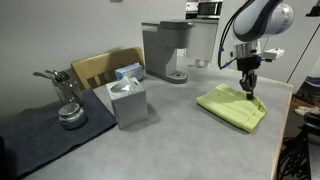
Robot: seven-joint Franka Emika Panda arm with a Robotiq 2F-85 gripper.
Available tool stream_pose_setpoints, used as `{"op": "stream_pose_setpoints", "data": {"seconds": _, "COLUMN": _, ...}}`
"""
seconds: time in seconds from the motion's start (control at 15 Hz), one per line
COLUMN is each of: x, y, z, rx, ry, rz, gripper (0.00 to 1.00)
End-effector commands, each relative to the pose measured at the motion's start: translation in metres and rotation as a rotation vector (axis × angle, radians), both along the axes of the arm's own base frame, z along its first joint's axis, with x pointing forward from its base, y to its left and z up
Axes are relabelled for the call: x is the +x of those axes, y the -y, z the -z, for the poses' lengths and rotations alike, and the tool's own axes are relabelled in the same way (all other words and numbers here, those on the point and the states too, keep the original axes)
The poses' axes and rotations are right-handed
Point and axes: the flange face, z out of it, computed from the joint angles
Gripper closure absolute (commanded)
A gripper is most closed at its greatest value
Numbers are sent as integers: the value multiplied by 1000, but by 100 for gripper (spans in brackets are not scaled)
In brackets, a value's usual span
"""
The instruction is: Unfold the yellow towel once from right to left
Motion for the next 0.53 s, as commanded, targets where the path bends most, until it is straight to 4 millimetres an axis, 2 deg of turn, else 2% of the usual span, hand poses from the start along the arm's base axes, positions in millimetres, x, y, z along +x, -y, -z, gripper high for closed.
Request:
{"op": "stream_pose_setpoints", "data": {"seconds": 0.0, "x": 1, "y": 4, "z": -3, "rx": 32, "ry": 8, "rz": -10, "gripper": 99}}
{"op": "stream_pose_setpoints", "data": {"seconds": 0.47, "x": 8, "y": -12, "z": -41, "rx": 31, "ry": 74, "rz": -77, "gripper": 99}}
